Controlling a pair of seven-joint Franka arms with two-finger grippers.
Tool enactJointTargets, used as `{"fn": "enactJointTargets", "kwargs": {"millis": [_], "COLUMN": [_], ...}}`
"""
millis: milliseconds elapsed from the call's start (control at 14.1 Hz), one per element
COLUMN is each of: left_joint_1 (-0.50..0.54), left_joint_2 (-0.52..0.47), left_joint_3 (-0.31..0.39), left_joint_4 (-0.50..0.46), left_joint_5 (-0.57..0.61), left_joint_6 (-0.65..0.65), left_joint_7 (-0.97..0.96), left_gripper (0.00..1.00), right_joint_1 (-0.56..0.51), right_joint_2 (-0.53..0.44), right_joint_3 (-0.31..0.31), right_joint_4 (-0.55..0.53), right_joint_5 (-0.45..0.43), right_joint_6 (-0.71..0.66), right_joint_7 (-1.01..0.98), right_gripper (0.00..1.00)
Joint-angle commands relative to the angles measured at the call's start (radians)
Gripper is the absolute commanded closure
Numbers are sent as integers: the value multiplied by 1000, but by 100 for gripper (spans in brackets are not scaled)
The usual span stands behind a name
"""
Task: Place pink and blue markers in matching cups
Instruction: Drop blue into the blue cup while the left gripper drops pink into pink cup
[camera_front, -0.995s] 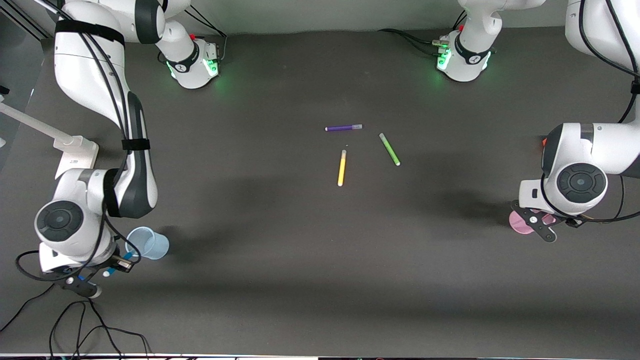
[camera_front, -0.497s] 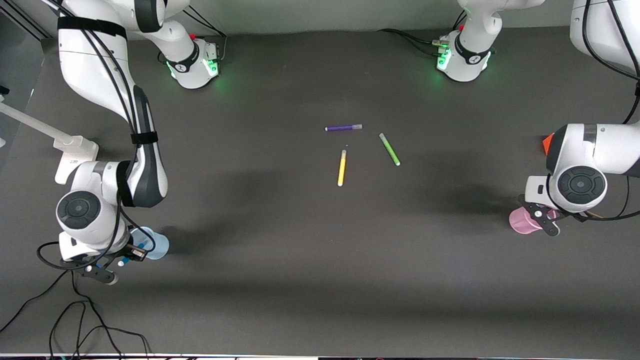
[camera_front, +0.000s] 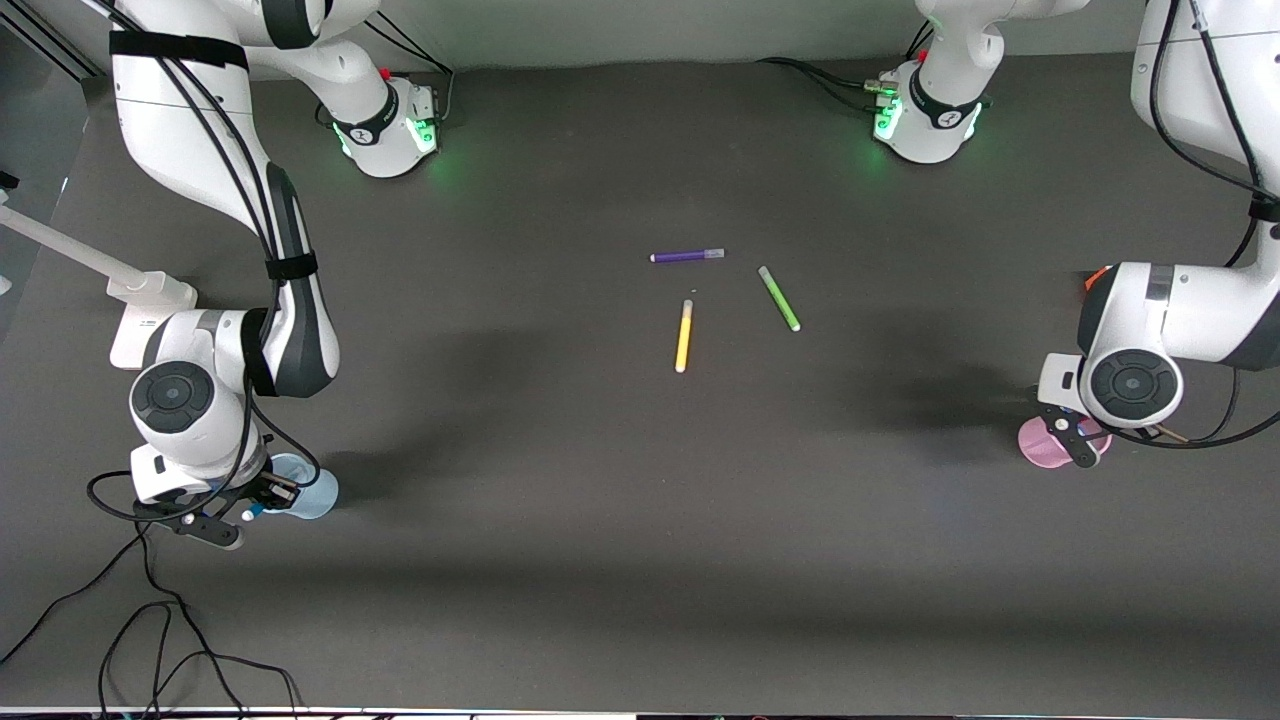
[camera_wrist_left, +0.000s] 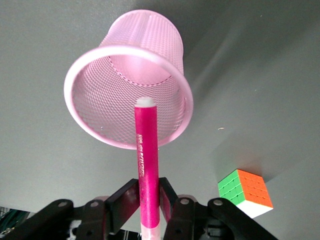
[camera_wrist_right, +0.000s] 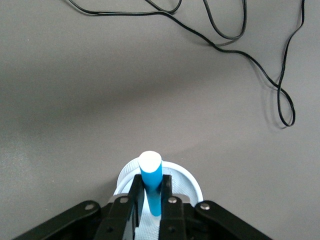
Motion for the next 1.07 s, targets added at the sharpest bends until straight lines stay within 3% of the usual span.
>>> {"fn": "enactJointTargets", "kwargs": {"millis": [0,426,781,995], "left_joint_1": [-8,-24,-24,-19], "left_joint_2": [10,40,56,56], "left_joint_3": [0,-3,-5,-3], "left_joint_4": [1,22,45,53], "left_joint_5": [31,31,31,30], "left_joint_6": [24,58,67,67], "left_joint_7": [8,-2,-1,-1], "left_gripper": [100,100,64,57], "right_joint_1": [13,10,8,10], "right_joint_2": [-34,-57,-138,-236], "right_joint_3": [-3,-3,3,15], "right_joint_4": [-36,-10,94,100], "right_joint_5": [-29,-17,-10,20], "right_joint_6": [33,6,-251,-391], "right_joint_7": [21,30,7,-68], "right_gripper": [0,0,0,0]}}
